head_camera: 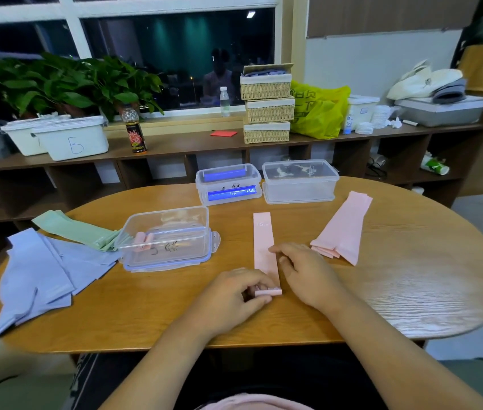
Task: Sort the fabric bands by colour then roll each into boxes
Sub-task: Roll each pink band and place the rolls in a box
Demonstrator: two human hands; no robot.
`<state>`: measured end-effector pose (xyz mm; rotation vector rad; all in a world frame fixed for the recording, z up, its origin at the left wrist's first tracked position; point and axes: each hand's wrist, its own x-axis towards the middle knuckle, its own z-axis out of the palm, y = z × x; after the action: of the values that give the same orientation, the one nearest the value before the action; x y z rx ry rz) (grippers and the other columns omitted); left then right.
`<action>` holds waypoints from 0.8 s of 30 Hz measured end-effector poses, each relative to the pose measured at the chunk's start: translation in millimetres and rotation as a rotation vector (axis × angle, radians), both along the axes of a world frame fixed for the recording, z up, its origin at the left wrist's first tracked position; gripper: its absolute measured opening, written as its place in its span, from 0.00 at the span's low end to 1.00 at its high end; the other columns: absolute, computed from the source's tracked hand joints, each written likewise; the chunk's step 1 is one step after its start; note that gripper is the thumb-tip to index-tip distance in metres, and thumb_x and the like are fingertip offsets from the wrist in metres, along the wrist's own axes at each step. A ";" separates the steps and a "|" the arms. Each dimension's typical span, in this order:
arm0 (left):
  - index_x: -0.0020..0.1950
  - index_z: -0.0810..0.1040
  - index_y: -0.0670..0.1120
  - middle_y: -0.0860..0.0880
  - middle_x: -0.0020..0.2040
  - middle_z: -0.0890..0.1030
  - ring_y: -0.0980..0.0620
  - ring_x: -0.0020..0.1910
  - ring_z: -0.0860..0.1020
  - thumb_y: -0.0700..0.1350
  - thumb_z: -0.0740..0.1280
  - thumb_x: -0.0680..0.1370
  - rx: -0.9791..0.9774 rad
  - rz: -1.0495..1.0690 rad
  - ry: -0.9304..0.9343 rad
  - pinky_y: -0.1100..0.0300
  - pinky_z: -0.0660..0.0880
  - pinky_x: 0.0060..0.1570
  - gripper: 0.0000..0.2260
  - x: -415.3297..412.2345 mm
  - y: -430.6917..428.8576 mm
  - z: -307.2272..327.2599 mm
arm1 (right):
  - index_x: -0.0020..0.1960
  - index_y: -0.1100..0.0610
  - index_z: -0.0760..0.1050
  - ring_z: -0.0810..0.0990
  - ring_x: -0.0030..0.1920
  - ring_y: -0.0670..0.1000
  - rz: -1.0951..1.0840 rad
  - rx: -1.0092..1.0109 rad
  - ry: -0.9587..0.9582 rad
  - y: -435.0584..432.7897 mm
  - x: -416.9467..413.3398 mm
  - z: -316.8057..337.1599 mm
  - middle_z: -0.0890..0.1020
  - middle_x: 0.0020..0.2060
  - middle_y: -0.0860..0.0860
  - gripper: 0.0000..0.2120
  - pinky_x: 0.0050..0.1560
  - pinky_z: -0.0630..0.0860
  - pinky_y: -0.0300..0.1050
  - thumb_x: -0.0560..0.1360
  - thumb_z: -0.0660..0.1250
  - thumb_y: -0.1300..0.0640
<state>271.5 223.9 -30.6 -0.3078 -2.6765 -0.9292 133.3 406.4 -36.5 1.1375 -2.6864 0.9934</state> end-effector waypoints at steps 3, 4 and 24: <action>0.57 0.83 0.57 0.63 0.51 0.81 0.57 0.50 0.80 0.47 0.76 0.79 0.006 0.013 0.023 0.62 0.76 0.51 0.09 -0.7 -1.1 -3.1 | 0.64 0.42 0.81 0.77 0.63 0.36 0.074 -0.114 -0.131 12.0 10.3 2.6 0.81 0.60 0.36 0.18 0.67 0.76 0.42 0.83 0.63 0.61; 0.57 0.82 0.57 0.64 0.52 0.79 0.57 0.51 0.79 0.47 0.76 0.79 0.005 0.021 0.032 0.64 0.75 0.51 0.09 -0.7 -0.3 -3.6 | 0.63 0.42 0.81 0.78 0.63 0.36 0.106 -0.132 -0.171 16.9 14.3 3.4 0.82 0.59 0.36 0.19 0.67 0.77 0.42 0.82 0.64 0.63; 0.56 0.86 0.60 0.63 0.50 0.80 0.59 0.54 0.76 0.57 0.73 0.80 -0.089 0.062 0.069 0.60 0.75 0.54 0.07 12.2 -7.9 -15.3 | 0.55 0.39 0.87 0.79 0.57 0.43 0.309 -0.045 0.000 36.1 32.6 0.7 0.83 0.50 0.33 0.08 0.60 0.76 0.45 0.77 0.76 0.46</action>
<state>283.7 216.0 -45.9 -0.2699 -2.6524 -0.7684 165.8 442.5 -35.9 1.5752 -2.5220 1.0840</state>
